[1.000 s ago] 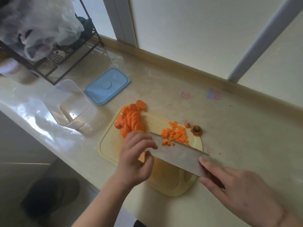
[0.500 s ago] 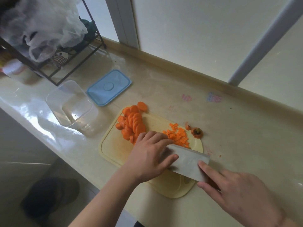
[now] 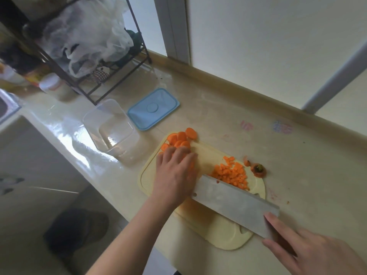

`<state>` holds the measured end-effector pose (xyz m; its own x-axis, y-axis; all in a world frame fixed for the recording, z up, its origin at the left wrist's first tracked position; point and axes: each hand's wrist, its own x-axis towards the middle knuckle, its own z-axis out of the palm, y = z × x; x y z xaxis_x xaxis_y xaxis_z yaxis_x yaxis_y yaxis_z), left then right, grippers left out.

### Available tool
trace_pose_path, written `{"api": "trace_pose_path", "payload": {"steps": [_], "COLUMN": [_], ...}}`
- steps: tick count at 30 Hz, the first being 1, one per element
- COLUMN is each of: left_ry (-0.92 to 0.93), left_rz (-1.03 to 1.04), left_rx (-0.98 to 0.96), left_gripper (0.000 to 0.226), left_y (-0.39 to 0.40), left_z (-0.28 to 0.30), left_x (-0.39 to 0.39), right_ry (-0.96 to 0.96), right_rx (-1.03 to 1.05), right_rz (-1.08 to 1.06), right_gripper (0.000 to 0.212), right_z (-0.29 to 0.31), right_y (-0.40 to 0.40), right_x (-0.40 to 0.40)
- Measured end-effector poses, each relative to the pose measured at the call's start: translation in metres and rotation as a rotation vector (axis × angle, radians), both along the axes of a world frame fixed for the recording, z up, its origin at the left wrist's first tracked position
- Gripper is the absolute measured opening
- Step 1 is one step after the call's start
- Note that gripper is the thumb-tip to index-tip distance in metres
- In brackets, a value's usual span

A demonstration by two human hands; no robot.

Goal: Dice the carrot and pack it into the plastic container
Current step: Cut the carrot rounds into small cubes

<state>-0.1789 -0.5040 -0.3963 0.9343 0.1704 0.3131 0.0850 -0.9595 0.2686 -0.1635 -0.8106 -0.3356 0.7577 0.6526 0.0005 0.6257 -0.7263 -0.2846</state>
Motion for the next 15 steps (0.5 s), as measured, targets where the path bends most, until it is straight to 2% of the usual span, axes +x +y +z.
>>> {"api": "trace_pose_path", "payload": {"steps": [4, 8, 12, 15], "left_ry": [0.144, 0.101, -0.076, -0.202], "left_rz": [-0.003, -0.003, 0.089, 0.202], "left_rx": [0.136, 0.114, -0.092, -0.297], "left_gripper": [0.054, 0.064, 0.063, 0.060], "left_y": [0.020, 0.023, 0.029, 0.019], "left_z": [-0.005, -0.002, 0.000, -0.008], "left_x": [0.004, 0.009, -0.005, -0.045], "right_ry": [0.036, 0.144, 0.310, 0.486], "right_rx": [0.034, 0.006, 0.037, 0.206], "right_rz": [-0.028, -0.043, -0.161, -0.362], "right_gripper": [0.066, 0.065, 0.055, 0.041], "right_z": [0.002, 0.004, 0.014, 0.023], "right_y": [-0.002, -0.004, -0.014, -0.004], "right_x": [-0.002, -0.005, -0.011, -0.020]}}
